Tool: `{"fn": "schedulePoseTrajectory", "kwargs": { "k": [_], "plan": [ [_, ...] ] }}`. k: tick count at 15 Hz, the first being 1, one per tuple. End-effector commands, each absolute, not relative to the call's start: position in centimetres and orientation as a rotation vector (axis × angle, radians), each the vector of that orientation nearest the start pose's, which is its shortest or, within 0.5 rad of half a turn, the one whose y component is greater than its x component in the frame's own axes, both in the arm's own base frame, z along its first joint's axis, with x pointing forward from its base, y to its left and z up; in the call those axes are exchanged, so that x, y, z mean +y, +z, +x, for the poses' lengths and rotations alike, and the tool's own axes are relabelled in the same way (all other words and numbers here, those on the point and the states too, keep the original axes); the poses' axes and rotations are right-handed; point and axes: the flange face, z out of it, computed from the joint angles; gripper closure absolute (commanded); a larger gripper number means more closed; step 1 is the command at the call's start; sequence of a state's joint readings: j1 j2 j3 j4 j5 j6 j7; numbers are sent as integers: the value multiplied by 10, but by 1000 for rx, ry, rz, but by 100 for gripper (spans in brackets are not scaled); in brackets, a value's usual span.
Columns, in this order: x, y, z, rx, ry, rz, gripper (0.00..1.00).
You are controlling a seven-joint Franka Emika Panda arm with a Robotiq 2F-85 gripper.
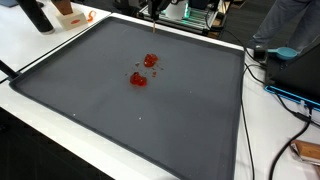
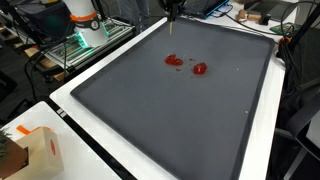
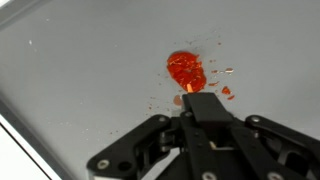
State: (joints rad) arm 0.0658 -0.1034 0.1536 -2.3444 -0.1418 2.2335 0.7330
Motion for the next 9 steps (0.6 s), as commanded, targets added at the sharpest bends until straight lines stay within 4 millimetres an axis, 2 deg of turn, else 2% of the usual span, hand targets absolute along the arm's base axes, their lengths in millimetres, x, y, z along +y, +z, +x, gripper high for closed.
{"fn": "schedulePoseTrajectory", "kwargs": {
  "k": [1,9],
  "plan": [
    [118,363,485,868,-118,-3332,97],
    [141,323,501,1146,-156,-3628,97]
  ]
}}
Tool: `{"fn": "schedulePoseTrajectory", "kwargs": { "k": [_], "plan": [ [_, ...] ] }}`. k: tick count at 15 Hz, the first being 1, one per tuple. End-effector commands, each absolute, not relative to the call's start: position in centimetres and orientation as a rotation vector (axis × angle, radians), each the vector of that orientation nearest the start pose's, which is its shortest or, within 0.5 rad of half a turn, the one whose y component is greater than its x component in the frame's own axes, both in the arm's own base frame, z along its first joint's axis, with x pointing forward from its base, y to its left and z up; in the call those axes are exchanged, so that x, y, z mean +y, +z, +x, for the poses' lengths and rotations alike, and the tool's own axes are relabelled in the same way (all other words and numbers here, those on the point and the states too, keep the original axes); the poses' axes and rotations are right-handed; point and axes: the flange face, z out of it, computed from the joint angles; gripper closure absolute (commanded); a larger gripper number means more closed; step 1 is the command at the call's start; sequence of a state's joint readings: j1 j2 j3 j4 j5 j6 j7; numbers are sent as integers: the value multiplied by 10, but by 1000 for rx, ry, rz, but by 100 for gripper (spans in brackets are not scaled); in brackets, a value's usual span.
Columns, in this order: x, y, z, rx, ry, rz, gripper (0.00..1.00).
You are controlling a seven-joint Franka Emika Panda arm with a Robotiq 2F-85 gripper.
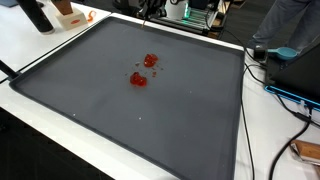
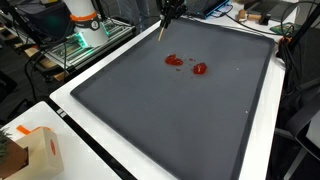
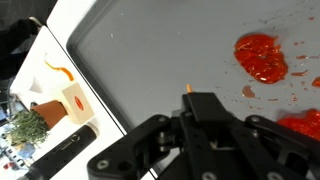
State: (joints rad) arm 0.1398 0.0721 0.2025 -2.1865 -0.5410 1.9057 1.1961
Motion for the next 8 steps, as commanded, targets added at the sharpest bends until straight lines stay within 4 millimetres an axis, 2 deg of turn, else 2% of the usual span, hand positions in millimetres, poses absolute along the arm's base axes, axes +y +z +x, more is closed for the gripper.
{"fn": "schedulePoseTrajectory", "kwargs": {
  "k": [1,8],
  "plan": [
    [142,318,503,-752,91,2329,97],
    [155,291,521,-715,80,2278,97]
  ]
}}
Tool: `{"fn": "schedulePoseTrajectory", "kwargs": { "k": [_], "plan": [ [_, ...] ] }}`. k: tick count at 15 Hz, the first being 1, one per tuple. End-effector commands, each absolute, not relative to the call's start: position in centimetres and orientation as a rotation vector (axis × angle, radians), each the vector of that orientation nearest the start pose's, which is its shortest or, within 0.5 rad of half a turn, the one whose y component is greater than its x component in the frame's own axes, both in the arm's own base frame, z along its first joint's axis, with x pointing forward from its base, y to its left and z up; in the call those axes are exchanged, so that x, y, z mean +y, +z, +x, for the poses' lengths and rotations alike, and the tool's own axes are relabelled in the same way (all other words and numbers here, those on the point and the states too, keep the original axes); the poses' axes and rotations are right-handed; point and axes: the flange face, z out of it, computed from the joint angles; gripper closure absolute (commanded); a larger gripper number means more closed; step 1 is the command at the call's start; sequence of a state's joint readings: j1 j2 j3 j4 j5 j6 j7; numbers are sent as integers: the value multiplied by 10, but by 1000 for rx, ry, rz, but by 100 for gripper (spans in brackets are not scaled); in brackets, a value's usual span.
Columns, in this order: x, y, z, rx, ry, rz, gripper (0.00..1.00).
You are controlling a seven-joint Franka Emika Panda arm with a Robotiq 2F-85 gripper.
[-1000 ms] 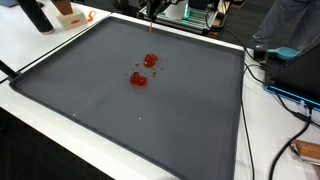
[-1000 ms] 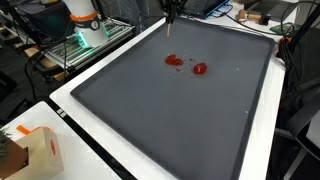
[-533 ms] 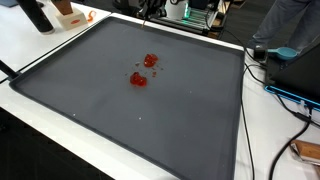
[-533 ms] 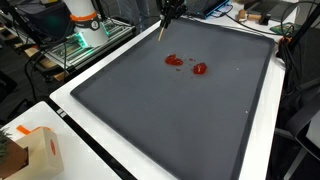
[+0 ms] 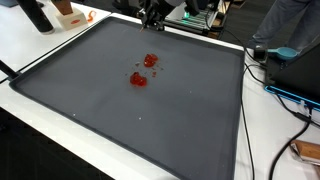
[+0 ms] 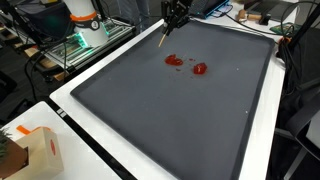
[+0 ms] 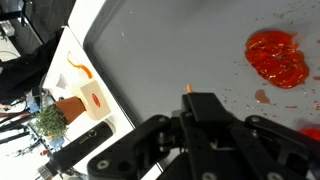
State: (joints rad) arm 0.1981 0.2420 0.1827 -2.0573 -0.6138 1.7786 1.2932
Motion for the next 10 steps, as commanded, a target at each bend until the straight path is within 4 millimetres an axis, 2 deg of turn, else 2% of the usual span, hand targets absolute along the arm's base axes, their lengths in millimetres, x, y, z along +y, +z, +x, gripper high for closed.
{"fn": "schedulePoseTrajectory", "kwargs": {
  "k": [1,10],
  "plan": [
    [157,287,523,-703,84,2274,97],
    [171,250,536,-599,103,2234,97]
  ]
}}
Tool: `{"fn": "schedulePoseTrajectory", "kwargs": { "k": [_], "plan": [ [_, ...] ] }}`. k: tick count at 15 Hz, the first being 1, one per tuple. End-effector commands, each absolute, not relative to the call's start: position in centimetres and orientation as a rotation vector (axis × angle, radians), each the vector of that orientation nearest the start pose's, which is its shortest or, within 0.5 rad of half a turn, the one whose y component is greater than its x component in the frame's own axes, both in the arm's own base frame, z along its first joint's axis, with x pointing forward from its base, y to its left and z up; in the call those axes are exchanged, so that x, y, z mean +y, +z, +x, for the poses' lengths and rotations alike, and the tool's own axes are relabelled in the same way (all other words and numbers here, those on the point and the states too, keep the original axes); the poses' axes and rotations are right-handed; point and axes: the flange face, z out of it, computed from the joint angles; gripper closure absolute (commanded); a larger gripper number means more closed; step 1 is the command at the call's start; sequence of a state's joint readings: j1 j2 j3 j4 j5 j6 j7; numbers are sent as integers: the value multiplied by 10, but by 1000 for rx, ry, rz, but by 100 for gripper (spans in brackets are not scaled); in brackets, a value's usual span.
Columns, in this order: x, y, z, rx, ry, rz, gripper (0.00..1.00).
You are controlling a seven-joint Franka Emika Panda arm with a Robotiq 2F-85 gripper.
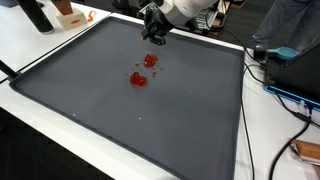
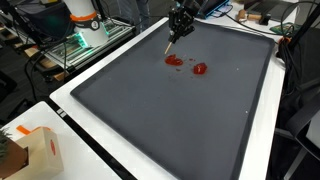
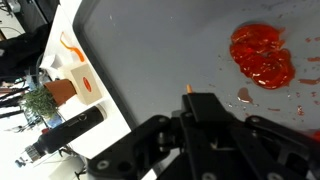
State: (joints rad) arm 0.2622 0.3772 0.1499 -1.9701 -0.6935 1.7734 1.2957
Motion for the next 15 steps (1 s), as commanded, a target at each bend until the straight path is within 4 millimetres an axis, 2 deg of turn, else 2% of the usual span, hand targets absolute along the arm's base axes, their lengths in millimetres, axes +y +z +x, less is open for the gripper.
{"fn": "schedulePoseTrajectory", "kwargs": {
  "k": [1,9,15],
  "plan": [
    [171,246,538,-590,98,2231,97],
    [168,223,545,-544,74,2231,97],
    [159,227,551,-552,43,2273,97]
  ]
}}
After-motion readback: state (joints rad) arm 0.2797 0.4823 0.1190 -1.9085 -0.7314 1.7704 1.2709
